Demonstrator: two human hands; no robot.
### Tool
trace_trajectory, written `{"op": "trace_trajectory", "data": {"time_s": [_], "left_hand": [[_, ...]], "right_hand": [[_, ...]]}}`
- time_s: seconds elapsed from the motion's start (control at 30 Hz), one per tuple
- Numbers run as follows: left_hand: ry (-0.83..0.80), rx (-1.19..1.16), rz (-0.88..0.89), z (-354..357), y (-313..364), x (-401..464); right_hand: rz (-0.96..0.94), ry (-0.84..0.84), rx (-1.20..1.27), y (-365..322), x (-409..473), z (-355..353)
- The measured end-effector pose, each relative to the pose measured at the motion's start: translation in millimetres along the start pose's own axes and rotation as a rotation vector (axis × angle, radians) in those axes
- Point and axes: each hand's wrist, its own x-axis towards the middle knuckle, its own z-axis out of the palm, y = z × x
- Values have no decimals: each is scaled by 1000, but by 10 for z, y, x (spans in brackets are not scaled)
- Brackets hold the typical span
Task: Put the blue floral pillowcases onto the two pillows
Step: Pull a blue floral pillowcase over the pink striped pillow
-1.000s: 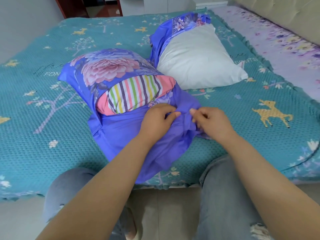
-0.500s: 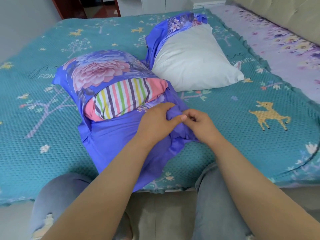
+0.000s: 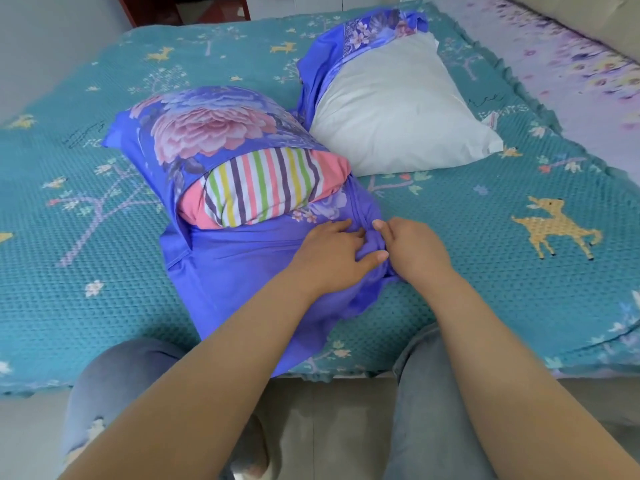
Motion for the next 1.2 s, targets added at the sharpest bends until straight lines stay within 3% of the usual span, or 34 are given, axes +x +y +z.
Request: {"op": "trace_trajectory", "data": {"time_s": [0.07, 0.2, 0.27, 0.4, 0.53, 0.67, 0.73, 0.83, 0.9, 1.07, 1.2], "left_hand": [[-54, 101, -12, 115, -8, -31], [-28, 217, -46, 209, -103, -109], [24, 208, -9, 216, -131, -103], [282, -174, 37, 246, -144, -132], [331, -617, -91, 84, -162, -175], [517, -801, -159, -149, -103, -245], [652, -697, -73, -238, -43, -321], [771, -259, 104, -220, -34, -409], [806, -202, 127, -162, -109, -402], [745, -300, 20, -133, -235, -350], [527, -309, -159, -281, -345, -326]], "right_hand": [[-26, -25, 113, -58, 4, -80], [168, 168, 882, -124, 57, -180], [182, 146, 1040, -249, 76, -101], [20, -71, 749, -288, 97, 152], [-82, 58, 589, -77, -24, 125], [-128, 111, 497, 0, -148, 62], [-127, 138, 357, 46, -172, 72], [-107, 116, 177, 116, -168, 122], [-113, 125, 156, 133, -161, 147], [-307, 296, 433, 43, -190, 83], [-236, 237, 793, -39, -251, 34]]}}
